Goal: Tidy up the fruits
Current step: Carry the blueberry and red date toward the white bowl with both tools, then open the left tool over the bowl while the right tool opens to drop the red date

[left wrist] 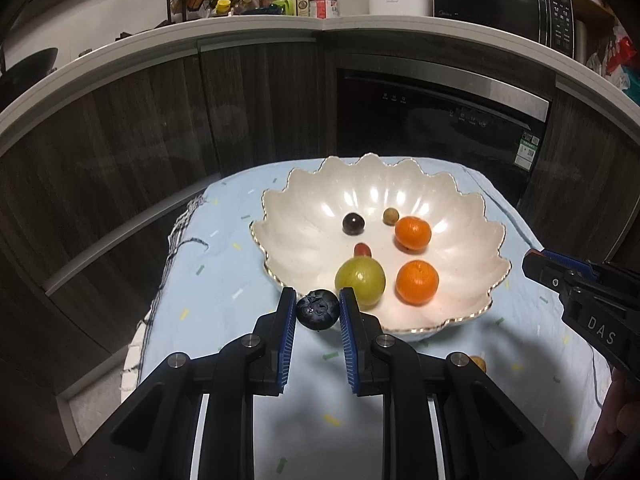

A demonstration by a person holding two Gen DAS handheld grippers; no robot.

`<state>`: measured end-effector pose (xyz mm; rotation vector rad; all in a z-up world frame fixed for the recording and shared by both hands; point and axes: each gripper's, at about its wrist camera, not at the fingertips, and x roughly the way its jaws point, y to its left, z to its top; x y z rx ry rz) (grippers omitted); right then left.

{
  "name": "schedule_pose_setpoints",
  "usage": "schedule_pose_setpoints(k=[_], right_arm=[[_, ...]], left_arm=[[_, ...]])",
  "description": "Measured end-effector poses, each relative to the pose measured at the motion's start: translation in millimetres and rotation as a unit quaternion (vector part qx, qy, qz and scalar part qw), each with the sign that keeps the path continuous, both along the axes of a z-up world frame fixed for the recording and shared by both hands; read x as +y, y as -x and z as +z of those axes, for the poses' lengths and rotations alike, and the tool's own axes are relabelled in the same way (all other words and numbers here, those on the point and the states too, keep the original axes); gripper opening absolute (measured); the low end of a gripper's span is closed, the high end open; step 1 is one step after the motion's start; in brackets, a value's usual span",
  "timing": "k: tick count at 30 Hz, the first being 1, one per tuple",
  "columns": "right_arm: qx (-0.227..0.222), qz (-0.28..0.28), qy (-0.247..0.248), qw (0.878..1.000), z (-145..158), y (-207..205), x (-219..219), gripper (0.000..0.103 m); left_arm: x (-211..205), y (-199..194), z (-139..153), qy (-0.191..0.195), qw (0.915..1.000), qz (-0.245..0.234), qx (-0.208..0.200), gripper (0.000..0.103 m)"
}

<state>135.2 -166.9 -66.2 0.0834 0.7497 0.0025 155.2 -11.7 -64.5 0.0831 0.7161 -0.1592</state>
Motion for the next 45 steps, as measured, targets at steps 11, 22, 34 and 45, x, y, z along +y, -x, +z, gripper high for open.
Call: schedule_pose_setpoints(k=[11,22,34,45], right_arm=[[-0.007,-0.008,0.0,1.0,8.7,-15.7,-6.0,0.02],[-0.011,-0.011,0.001,1.0,13.5,-34.3,-6.5,0.02],[-0.006,-0.019,0.01,1.0,10.5,-68.1,-10.9,0.02],[0.003,-0.026,0.017,1.0,2.4,-88.6,-14.2,0.02]], left_arm=[[-4.2,-17.1,9.2,-0.001,1.0,-0.003,-0.009,0.023],[-3.5,-42.4,12.5,0.001,1.0,-0.001,-0.009,0.023],[-1.0,-75.1,6.9,0.003,1.0,0.005,-0.001,0.023],[-3.7,-95.1,-2.9,-0.001,0.9999,0.0,0.011,0.023]])
